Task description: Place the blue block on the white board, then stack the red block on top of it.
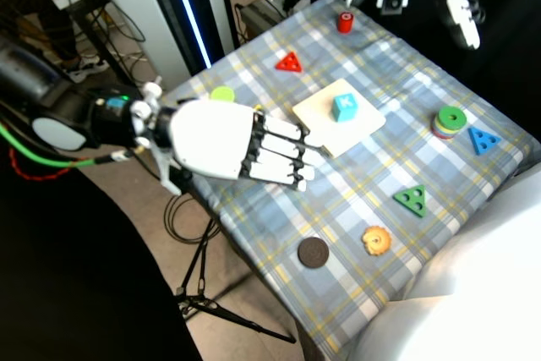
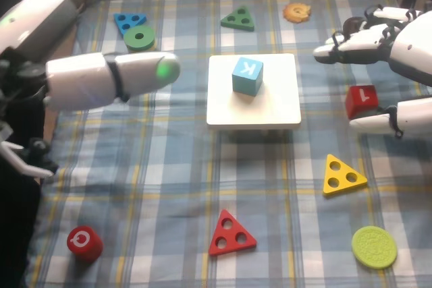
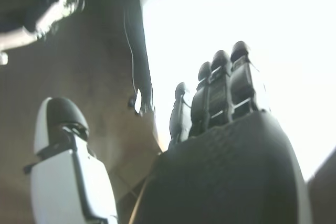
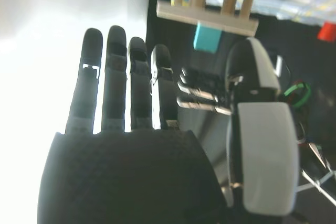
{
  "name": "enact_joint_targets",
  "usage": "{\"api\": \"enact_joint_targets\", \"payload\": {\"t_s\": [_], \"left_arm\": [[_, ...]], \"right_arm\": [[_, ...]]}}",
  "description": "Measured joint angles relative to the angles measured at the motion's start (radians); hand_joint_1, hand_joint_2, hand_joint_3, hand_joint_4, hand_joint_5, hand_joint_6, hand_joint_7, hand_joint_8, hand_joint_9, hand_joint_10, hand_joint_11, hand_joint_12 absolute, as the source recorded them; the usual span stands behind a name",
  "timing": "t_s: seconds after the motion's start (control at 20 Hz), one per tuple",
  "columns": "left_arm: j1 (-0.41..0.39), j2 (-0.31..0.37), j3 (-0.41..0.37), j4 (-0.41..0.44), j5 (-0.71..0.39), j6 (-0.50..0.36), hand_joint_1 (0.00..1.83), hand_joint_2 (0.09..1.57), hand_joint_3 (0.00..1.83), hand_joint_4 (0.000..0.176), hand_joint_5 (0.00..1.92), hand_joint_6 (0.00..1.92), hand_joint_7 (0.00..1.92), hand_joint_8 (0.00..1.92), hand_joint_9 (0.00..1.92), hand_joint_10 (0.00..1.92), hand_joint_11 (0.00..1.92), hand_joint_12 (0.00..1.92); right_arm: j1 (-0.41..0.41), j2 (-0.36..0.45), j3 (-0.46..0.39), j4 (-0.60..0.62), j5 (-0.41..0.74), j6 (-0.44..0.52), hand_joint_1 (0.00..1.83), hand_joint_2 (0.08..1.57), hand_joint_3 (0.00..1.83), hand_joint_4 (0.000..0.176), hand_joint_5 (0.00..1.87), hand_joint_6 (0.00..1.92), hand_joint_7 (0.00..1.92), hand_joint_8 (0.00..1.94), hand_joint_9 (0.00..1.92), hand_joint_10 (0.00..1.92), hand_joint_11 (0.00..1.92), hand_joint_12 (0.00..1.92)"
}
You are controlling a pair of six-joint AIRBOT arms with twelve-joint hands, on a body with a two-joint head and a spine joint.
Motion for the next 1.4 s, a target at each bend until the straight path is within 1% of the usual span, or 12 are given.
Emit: {"api": "enact_joint_targets", "payload": {"t_s": [0.05, 0.2, 0.35, 0.5, 0.6, 0.65, 0.7, 0.75, 0.8, 0.85, 1.05, 1.4], "left_arm": [[0.023, 0.021, -0.017, -0.001, -0.024, 0.001, 0.78, 0.79, 0.0, 0.176, 0.15, 0.0, 0.11, 0.0, 0.1, 0.0, 0.0, 0.4], [0.082, 0.058, -0.043, -0.017, -0.065, -0.001, 0.78, 0.82, 0.01, 0.176, 0.15, 0.0, 0.13, 0.0, 0.11, 0.0, 0.0, 0.43], [0.117, 0.076, -0.055, -0.045, -0.093, -0.001, 0.78, 0.83, 0.0, 0.176, 0.16, 0.0, 0.16, 0.01, 0.14, 0.01, 0.0, 0.54], [0.128, 0.076, -0.057, -0.055, -0.103, -0.002, 0.78, 0.84, 0.0, 0.165, 0.17, 0.01, 0.19, 0.01, 0.16, 0.01, 0.0, 0.55], [0.134, 0.076, -0.058, -0.059, -0.113, -0.002, 0.77, 0.84, 0.0, 0.174, 0.17, 0.0, 0.19, 0.01, 0.16, 0.01, 0.0, 0.56], [0.136, 0.076, -0.058, -0.062, -0.113, -0.002, 0.77, 0.84, 0.0, 0.174, 0.17, 0.0, 0.19, 0.01, 0.16, 0.01, 0.0, 0.56], [0.137, 0.076, -0.058, -0.066, -0.113, -0.002, 0.77, 0.84, 0.0, 0.174, 0.17, 0.0, 0.2, 0.01, 0.16, 0.01, 0.0, 0.56], [0.137, 0.076, -0.058, -0.066, -0.114, -0.002, 0.77, 0.84, 0.0, 0.175, 0.17, 0.0, 0.2, 0.01, 0.17, 0.01, 0.0, 0.58], [0.137, 0.076, -0.058, -0.066, -0.114, -0.002, 0.77, 0.84, 0.0, 0.174, 0.18, 0.0, 0.21, 0.01, 0.17, 0.01, 0.0, 0.59], [0.142, 0.076, -0.061, -0.068, -0.116, -0.002, 0.77, 0.84, 0.0, 0.176, 0.18, 0.0, 0.21, 0.01, 0.17, 0.01, 0.0, 0.58], [0.154, 0.076, -0.066, -0.08, -0.115, -0.002, 0.75, 0.84, 0.0, 0.176, 0.16, 0.0, 0.21, 0.0, 0.18, 0.0, 0.0, 0.62], [0.174, 0.09, -0.072, -0.092, -0.134, -0.002, 0.75, 0.85, 0.0, 0.169, 0.17, 0.0, 0.19, 0.0, 0.17, 0.0, 0.0, 0.56]], "right_arm": [[0.0, 0.0, 0.003, 0.012, -0.015, -0.008, 0.81, 1.01, 0.0, 0.026, 0.49, 0.01, 0.42, 0.0, 0.48, 0.0, 0.05, 1.04], [0.0, 0.0, 0.018, 0.017, -0.044, -0.012, 0.8, 1.02, 0.0, 0.006, 0.55, 0.01, 0.44, 0.01, 0.49, 0.0, 0.03, 1.09], [0.0, -0.006, 0.023, 0.023, -0.051, -0.014, 0.84, 1.02, 0.0, 0.014, 0.65, 0.01, 0.5, 0.01, 0.53, 0.01, 0.06, 1.1], [0.0, -0.014, 0.026, 0.024, -0.057, -0.015, 0.9, 1.02, 0.0, 0.0, 0.82, 0.01, 0.61, 0.01, 0.61, 0.01, 0.13, 1.01], [0.0, -0.019, 0.032, 0.03, -0.061, -0.016, 0.92, 1.05, 0.0, 0.0, 0.91, 0.02, 0.66, 0.0, 0.66, 0.01, 0.19, 0.94], [0.0, -0.019, 0.033, 0.031, -0.061, -0.016, 1.02, 1.12, 0.0, 0.086, 0.98, 0.76, 0.71, 0.01, 0.7, 0.0, 0.2, 0.97], [0.0, -0.019, 0.033, 0.031, -0.062, -0.016, 1.03, 1.13, 0.0, 0.1, 0.95, 0.98, 0.73, 0.01, 0.72, 0.0, 0.22, 0.98], [0.0, -0.021, 0.035, 0.031, -0.061, -0.016, 1.04, 1.13, 0.0, 0.068, 0.94, 1.04, 0.75, 0.01, 0.73, 0.01, 0.22, 0.99], [0.0, -0.021, 0.035, 0.035, -0.061, -0.016, 1.06, 1.13, 0.0, 0.018, 0.94, 1.04, 0.79, 0.02, 0.75, 0.01, 0.24, 0.98], [0.0, -0.021, 0.035, 0.037, -0.062, -0.016, 1.08, 1.13, 0.0, 0.0, 0.95, 1.03, 0.81, 0.02, 0.77, 0.02, 0.25, 0.98], [0.021, -0.021, 0.035, 0.03, -0.066, -0.016, 1.13, 1.12, 0.0, 0.0, 0.96, 1.0, 0.87, 0.02, 0.8, 0.02, 0.29, 1.03], [0.27, -0.063, 0.069, -0.251, 0.027, 0.162, 1.12, 1.1, 0.0, 0.0, 1.02, 0.92, 0.86, 0.0, 0.78, 0.01, 0.18, 1.09]]}}
